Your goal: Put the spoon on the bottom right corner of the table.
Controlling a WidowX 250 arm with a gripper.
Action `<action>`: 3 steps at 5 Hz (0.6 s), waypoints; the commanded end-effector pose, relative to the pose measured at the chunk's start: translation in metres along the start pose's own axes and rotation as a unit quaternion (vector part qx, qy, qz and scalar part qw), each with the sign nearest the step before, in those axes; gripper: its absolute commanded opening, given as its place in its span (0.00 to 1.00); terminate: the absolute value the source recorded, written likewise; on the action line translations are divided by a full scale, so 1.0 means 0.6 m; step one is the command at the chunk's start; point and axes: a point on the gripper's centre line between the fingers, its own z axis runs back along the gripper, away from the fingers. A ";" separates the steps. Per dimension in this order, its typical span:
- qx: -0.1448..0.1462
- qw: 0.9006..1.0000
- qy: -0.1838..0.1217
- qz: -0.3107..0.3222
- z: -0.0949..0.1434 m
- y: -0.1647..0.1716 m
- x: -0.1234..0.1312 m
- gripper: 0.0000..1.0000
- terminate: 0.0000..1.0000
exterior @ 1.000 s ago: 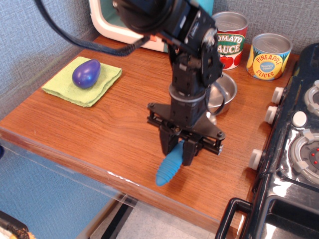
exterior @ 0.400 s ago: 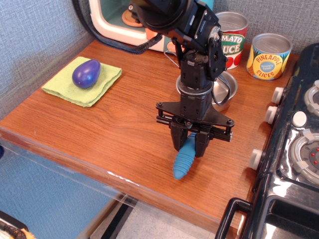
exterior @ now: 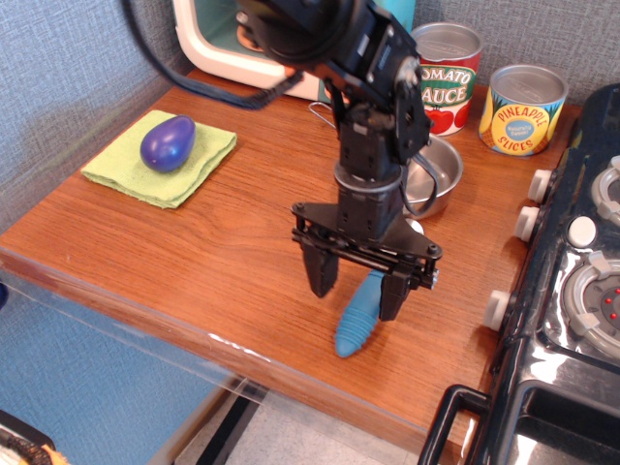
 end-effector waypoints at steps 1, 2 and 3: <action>-0.051 0.995 -0.083 -0.026 0.138 0.045 0.005 1.00 0.00; -0.044 0.995 -0.085 -0.028 0.143 0.064 0.009 1.00 0.00; -0.008 0.996 -0.083 -0.031 0.132 0.078 0.014 1.00 0.00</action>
